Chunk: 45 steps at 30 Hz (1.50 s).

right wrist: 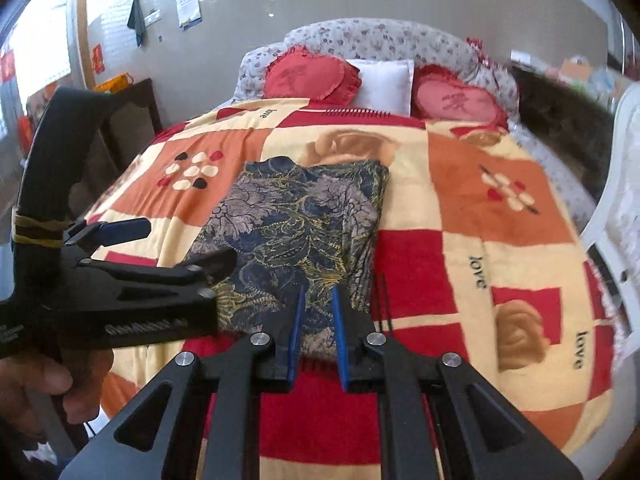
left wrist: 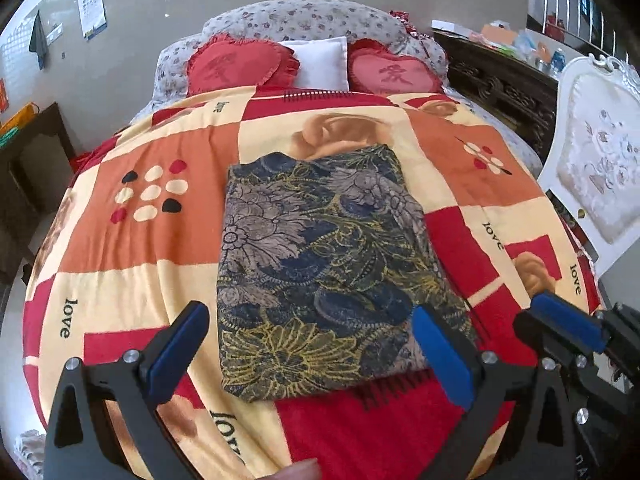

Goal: Fold small clothes

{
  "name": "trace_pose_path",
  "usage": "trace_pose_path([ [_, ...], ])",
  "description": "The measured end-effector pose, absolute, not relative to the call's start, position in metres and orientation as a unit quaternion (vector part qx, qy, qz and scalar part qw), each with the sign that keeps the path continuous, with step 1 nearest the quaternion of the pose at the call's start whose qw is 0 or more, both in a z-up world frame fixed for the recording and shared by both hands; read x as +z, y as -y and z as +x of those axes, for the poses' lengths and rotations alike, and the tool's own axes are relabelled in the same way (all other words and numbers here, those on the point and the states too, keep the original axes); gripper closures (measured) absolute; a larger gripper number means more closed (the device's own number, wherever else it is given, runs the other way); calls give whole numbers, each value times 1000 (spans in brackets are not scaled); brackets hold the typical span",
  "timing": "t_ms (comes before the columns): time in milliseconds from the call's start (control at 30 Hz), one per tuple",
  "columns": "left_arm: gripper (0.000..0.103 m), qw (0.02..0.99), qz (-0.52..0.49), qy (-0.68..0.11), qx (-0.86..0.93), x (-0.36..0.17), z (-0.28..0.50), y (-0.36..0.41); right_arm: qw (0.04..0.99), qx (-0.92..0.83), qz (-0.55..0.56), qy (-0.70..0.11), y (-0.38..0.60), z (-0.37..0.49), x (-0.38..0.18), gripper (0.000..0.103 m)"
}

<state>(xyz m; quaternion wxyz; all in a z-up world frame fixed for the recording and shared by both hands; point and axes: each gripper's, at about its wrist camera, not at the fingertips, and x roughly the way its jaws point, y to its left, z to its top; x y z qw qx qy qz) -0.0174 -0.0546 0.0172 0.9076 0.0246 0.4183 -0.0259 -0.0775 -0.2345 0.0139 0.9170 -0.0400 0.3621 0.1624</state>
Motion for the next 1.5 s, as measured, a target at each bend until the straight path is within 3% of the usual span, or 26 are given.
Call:
trace_pose_path([
  [967,0,899,26,-437,-27,7,-15,55,907,146,-3,-394,249,-70,18,72],
  [1100,0,897,25,-441,-23,4,-14,52,906,103,-2,-411,241,-66,15,61],
  [1500,0,892,22,-451,-15,-4,-11,45,911,95,4,-402,236,-67,19,61],
])
